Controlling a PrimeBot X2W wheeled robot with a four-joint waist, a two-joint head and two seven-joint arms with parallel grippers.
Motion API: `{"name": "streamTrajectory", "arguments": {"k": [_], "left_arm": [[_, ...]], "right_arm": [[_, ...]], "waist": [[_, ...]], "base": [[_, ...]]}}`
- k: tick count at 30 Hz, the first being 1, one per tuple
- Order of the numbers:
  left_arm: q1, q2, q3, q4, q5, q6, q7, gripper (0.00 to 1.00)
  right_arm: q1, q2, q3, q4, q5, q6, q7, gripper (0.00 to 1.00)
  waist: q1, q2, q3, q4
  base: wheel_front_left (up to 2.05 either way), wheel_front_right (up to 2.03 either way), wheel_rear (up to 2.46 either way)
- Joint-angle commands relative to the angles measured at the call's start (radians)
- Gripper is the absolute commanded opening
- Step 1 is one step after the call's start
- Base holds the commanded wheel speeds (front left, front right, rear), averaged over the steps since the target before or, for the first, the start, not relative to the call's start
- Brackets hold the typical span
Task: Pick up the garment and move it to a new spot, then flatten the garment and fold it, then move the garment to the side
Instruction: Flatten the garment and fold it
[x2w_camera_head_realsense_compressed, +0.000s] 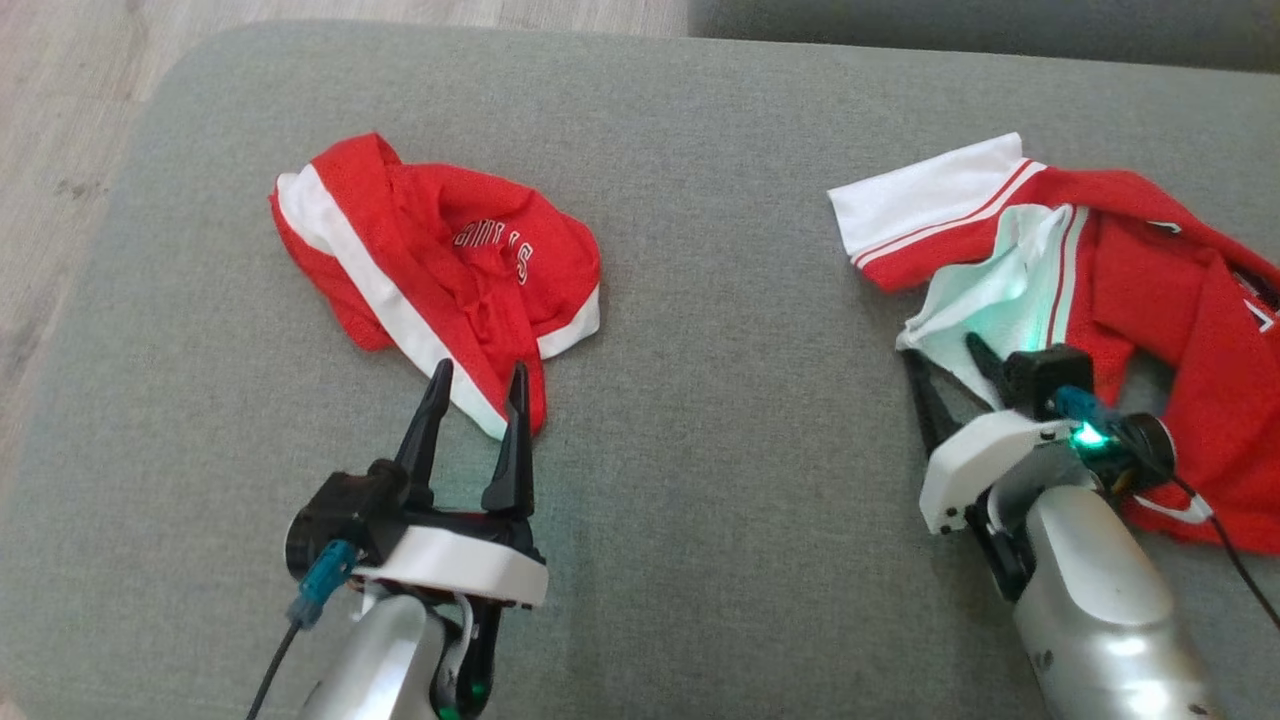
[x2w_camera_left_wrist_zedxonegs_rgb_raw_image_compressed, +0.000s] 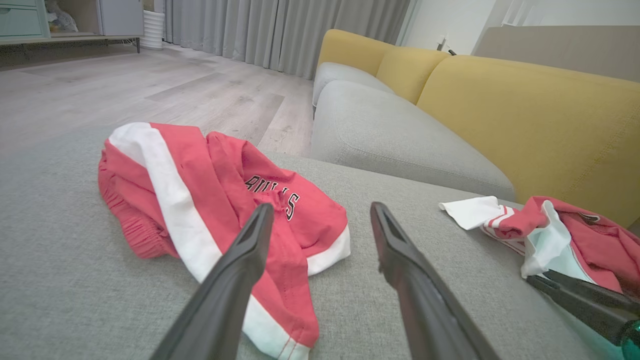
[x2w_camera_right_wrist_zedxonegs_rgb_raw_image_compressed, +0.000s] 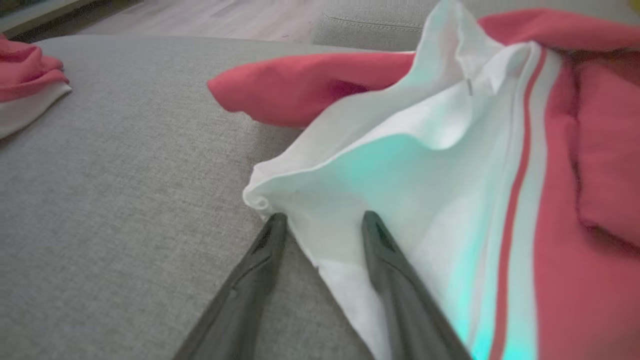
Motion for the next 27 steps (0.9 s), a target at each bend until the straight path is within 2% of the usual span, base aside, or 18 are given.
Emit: {"name": "streamTrajectory", "arguments": {"k": [1, 5, 9, 14, 21, 25, 27], "left_arm": [[-0.035, 0.000, 0.039, -0.027, 0.011, -0.006, -0.009, 1.00], [-0.029, -0.001, 0.050, -0.022, 0.014, -0.006, -0.009, 1.00], [-0.021, -0.001, 0.052, -0.024, 0.009, -0.004, -0.009, 1.00], [-0.010, -0.001, 0.058, -0.024, 0.012, -0.002, -0.010, 1.00], [0.004, -0.001, 0.064, -0.025, 0.018, -0.003, -0.010, 1.00], [0.012, -0.001, 0.080, -0.028, 0.023, -0.004, -0.010, 1.00], [0.016, -0.001, 0.091, -0.029, 0.028, -0.005, -0.010, 1.00]], "right_arm": [[0.001, -0.002, 0.029, -0.002, 0.012, -0.001, -0.008, 0.00], [-0.007, -0.002, 0.079, -0.003, 0.103, -0.001, -0.077, 0.00], [-0.003, -0.002, 0.184, -0.067, 0.235, -0.001, -0.127, 0.00], [-0.005, -0.002, 0.292, -0.231, 0.390, -0.001, -0.151, 0.00], [0.036, -0.002, 0.296, -0.526, 0.514, -0.001, -0.154, 0.00], [0.100, -0.002, 0.349, -0.632, 0.564, -0.001, -0.154, 0.00], [0.133, -0.002, 0.391, -0.644, 0.580, -0.001, -0.154, 0.00]], "waist": [[-0.0002, 0.0000, -0.002, -0.002], [-0.0002, 0.0000, -0.018, -0.019], [-0.0002, 0.0000, -0.046, -0.042], [-0.0002, 0.0000, -0.086, -0.061], [-0.0002, 0.0000, -0.122, -0.059], [-0.0002, 0.0000, -0.136, -0.053], [-0.0002, 0.0000, -0.144, -0.052]], "base": [[0.00, 0.00, 0.00], [0.00, 0.00, 0.00], [0.00, 0.00, 0.00], [0.00, 0.00, 0.00], [0.00, 0.00, 0.00], [0.00, 0.00, 0.00], [0.00, 0.00, 0.00]]}}
